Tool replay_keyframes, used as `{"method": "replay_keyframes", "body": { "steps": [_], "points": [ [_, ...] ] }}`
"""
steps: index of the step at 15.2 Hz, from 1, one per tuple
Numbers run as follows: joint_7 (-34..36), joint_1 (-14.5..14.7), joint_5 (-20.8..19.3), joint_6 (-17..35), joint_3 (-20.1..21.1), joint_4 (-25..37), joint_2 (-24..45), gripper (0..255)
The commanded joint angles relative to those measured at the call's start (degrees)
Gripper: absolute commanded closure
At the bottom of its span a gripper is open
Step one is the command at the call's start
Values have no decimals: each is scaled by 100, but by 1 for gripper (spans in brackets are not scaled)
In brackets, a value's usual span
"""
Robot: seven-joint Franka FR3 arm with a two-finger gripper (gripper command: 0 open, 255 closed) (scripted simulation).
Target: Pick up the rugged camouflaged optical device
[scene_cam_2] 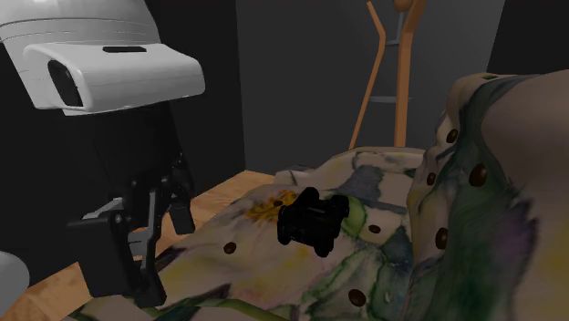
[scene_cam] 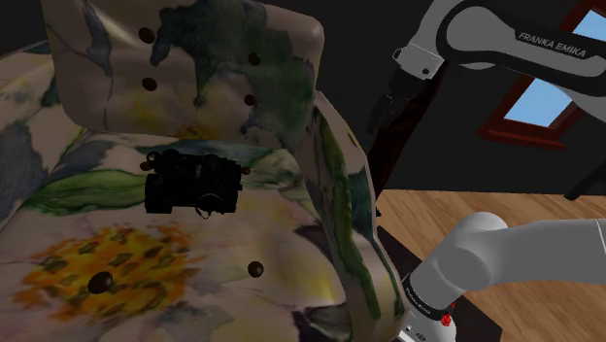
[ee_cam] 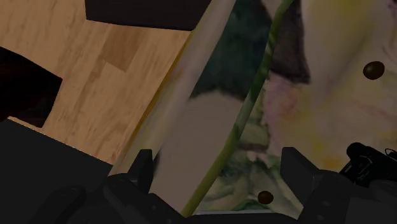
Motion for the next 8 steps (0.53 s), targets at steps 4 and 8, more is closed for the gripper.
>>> {"method": "replay_keyframes", "body": {
  "steps": [4, 8],
  "points": [
    [-32, 157, 70, 348, 174, 183, 511, 0],
    [-70, 344, 123, 753, 409, 504, 1210, 0]
  ]
}}
